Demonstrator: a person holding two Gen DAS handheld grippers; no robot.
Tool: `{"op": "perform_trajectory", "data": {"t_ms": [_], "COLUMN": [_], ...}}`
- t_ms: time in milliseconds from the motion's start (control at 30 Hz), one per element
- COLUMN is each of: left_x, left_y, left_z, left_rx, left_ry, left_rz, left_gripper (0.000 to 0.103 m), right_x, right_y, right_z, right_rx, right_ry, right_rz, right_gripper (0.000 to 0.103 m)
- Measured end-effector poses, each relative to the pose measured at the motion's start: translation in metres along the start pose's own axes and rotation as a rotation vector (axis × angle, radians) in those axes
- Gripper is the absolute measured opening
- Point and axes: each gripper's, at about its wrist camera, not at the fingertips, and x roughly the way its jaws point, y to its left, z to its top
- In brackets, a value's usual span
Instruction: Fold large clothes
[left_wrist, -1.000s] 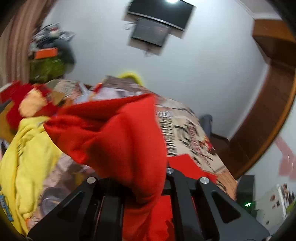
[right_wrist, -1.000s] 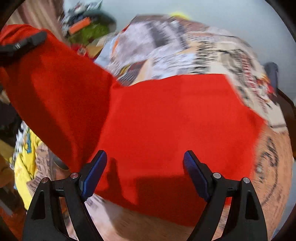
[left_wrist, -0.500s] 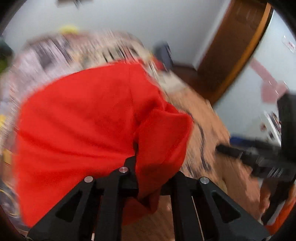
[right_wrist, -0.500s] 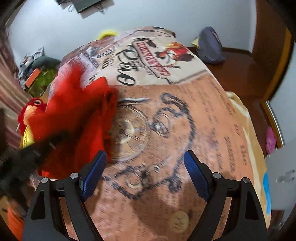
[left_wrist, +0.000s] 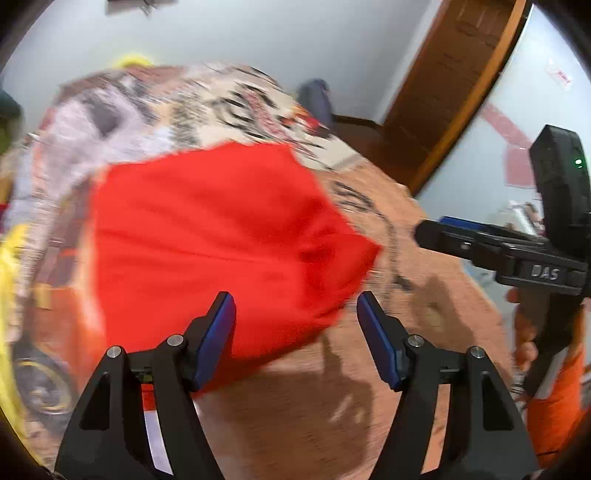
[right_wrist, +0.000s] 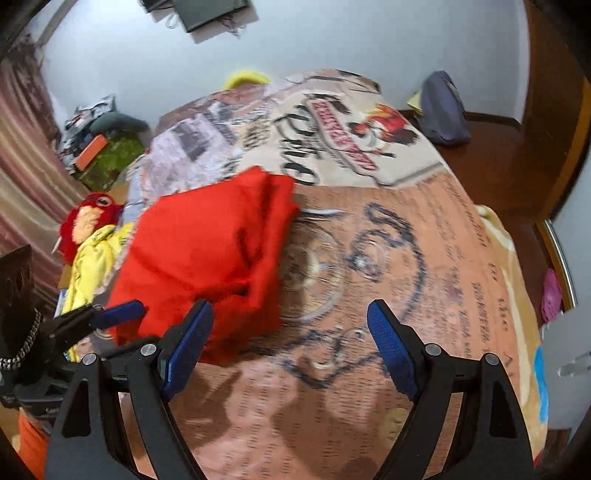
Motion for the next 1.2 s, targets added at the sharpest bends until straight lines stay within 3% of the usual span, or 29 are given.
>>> {"op": "perform_trajectory", "data": {"t_ms": [200, 267, 400, 567, 633, 700, 867, 1033, 1200], "left_x": [-0.012, -0.011, 0.006, 0.009, 0.011, 0.01, 0.0, -0.023, -0.041], "left_y": [0.054, 0.071, 0.097, 0.101, 0.103, 0.103, 0.095, 0.092, 0.103], "left_z": [-0.003, -0.008, -0.023, -0.045, -0.05, -0.056, -0.065, -0.059, -0.037], "left_rx": [-0.015, -0.046, -0.115, -0.115, -0.13, -0.134, -0.073, -0.045, -0.089], "left_ry": [-0.048, -0.039, 0.012, -0.021, -0.016, -0.01, 0.007, -0.032, -0.089], "left_rz": [0.233, 0.275, 0.251, 0.274, 0.251, 0.239, 0.297, 0.345, 0.327], "left_gripper": [0.072, 0.072, 0.073, 0.093, 0.093, 0.093, 0.093, 0.093, 0.093], "right_x": [0.035, 0.05, 0.077, 0.092, 0.09, 0.085, 0.055, 0.026, 0.012], "right_y": [0.038, 0.045, 0.033, -0.01, -0.031, -0.049, -0.064, -0.055, -0.025], "right_z": [0.006, 0.005, -0.002, -0.019, -0.028, -0.036, -0.038, -0.022, -0.001], "right_rx": [-0.073, -0.088, -0.04, 0.02, 0.077, 0.12, 0.124, 0.092, 0.027], "right_ry": [0.045, 0.075, 0.148, 0.216, 0.232, 0.236, 0.188, 0.111, 0.033], "right_rz": [0.042, 0.066, 0.068, 0.008, 0.023, -0.02, -0.126, -0.1, -0.029], "right_gripper": [0.083, 0.083, 0.083, 0.083, 0.083, 0.083, 0.083, 0.083, 0.083]}}
